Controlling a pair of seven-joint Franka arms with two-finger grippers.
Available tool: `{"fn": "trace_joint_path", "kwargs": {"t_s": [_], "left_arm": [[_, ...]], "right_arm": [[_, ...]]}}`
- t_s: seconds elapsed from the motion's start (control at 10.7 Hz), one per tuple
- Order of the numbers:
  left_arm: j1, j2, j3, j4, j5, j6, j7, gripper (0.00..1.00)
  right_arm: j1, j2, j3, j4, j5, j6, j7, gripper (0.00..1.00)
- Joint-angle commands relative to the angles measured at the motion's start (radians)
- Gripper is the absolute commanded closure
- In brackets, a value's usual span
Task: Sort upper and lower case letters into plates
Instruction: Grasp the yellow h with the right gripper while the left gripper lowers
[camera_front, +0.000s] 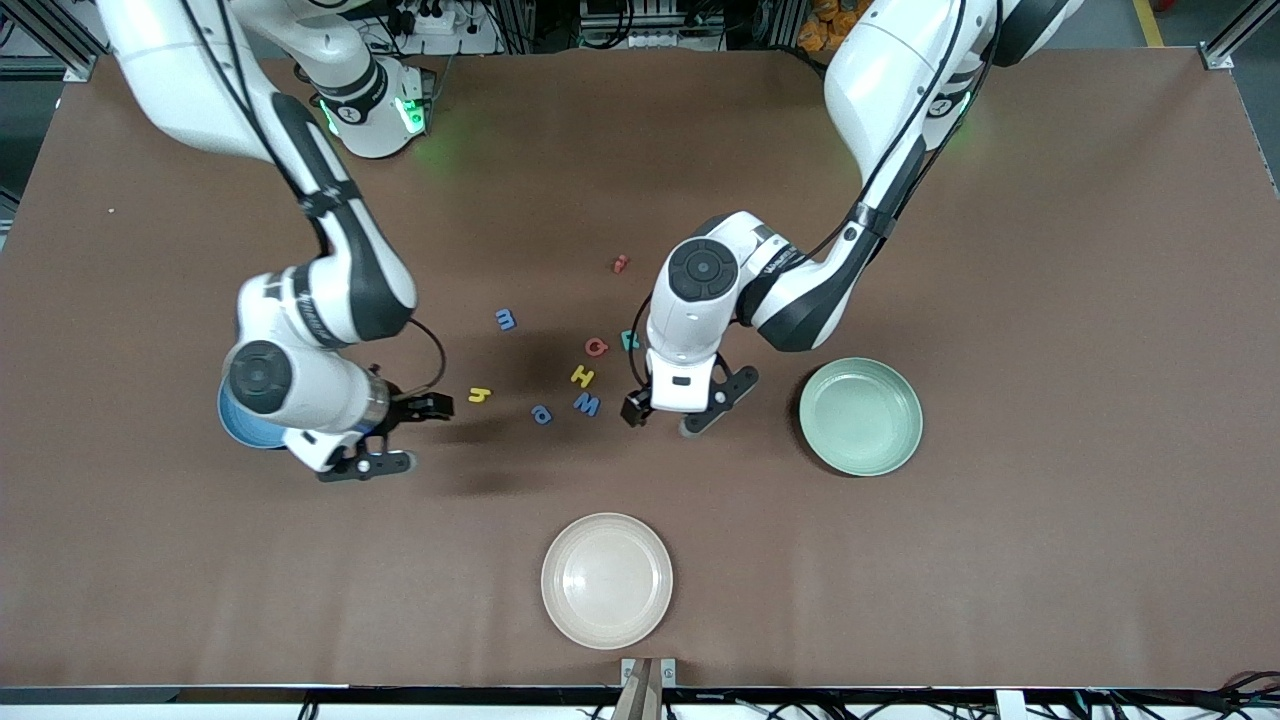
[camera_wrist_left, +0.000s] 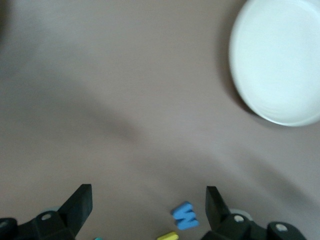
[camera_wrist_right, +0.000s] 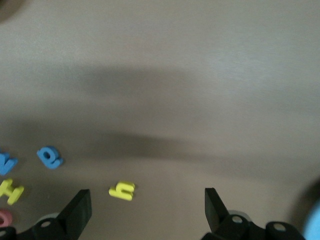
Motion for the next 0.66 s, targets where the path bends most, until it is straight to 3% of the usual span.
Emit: {"fn": "trace_joint_path", "kwargs": {"t_s": [0.0, 0.19, 0.38, 0.56], "left_arm": [[-0.013, 0.07, 0.018, 0.04, 0.023, 0.148, 0.331, 0.0], [-0.013, 0.093, 0.019, 0.04, 0.021, 0.16, 0.678, 0.0], [-0.016, 0.107, 0.019, 0.04, 0.023, 0.166, 0.893, 0.0], [-0.016, 0.117, 0.032, 0.04, 0.023, 0.202, 1.187, 0.0]], "right_arm": [[0.005, 0.052, -0.006, 0.0, 0.013, 0.051, 0.025, 0.0], [0.02, 0.07, -0.006, -0.009, 0.013, 0.085, 0.074, 0.0], [0.053, 0.071, -0.006, -0.084, 0.013, 0.158, 0.17, 0.0], [0.056, 0.045, -0.005, -0.124, 0.015, 0.148, 0.234, 0.0]]}}
